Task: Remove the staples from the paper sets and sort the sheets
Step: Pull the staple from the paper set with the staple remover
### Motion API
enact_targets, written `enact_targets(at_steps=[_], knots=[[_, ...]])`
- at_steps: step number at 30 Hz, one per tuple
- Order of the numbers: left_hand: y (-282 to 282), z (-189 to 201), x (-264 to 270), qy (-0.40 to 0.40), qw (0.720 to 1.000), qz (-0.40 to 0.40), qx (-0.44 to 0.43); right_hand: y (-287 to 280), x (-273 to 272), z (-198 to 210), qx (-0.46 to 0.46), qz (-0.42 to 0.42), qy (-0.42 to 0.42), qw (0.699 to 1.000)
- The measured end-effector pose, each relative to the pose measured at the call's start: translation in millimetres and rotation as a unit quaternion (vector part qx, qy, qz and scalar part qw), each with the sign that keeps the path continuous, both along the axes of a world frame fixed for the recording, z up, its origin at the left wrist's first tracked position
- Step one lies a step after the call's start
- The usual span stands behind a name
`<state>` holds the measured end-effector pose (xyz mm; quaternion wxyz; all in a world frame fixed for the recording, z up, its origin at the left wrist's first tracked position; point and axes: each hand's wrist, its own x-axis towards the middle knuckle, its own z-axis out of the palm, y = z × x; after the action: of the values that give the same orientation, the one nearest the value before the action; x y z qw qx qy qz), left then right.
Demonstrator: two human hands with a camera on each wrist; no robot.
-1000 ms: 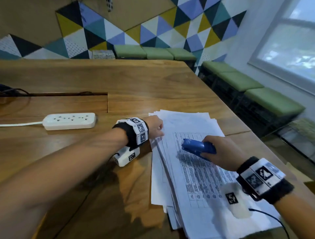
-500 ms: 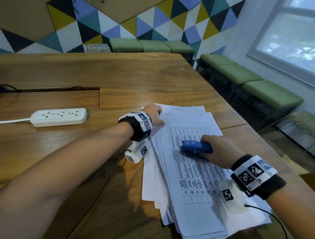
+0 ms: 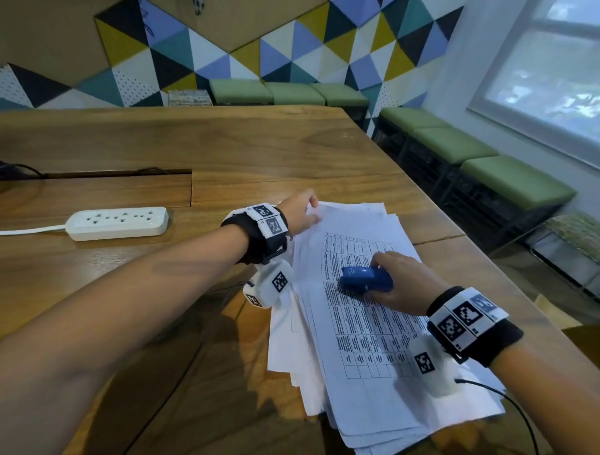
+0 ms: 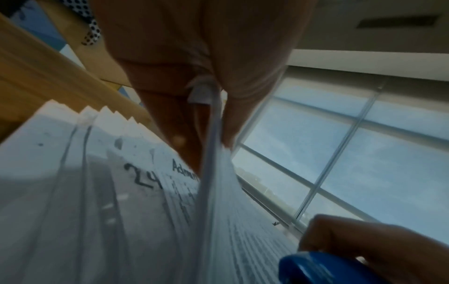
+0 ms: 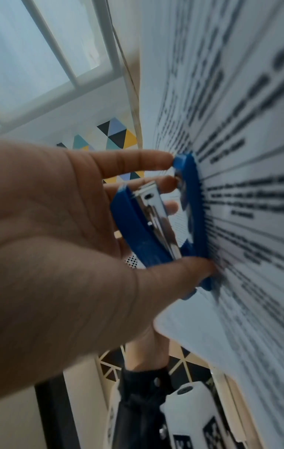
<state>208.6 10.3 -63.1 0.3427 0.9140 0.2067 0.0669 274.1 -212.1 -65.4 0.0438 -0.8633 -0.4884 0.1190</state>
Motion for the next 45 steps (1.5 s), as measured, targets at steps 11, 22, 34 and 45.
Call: enact_targets(at_steps=[11, 22, 34, 45], knots=[[2.6, 38.3, -94.5, 0.024, 0.995, -0.091, 0.015, 2.0, -23.3, 5.1, 0.013, 0.048, 0.002, 0.999], [-17.8, 0.3, -221.2, 0.205, 0.974, -0.078, -0.061, 34.2, -97.0, 7.3, 0.04, 0.199, -0.004, 0.979], [-55.1, -22.3, -255.9, 0.199, 0.978, -0.054, 0.031, 30.1, -148.3, -11.2, 0.006, 0.318, -0.019, 0.948], [-42.7, -24.0, -248.5, 0.34, 0.894, -0.208, 0.206, 41.0, -160.2, -17.1, -0.006, 0.342, 0.024, 0.939]])
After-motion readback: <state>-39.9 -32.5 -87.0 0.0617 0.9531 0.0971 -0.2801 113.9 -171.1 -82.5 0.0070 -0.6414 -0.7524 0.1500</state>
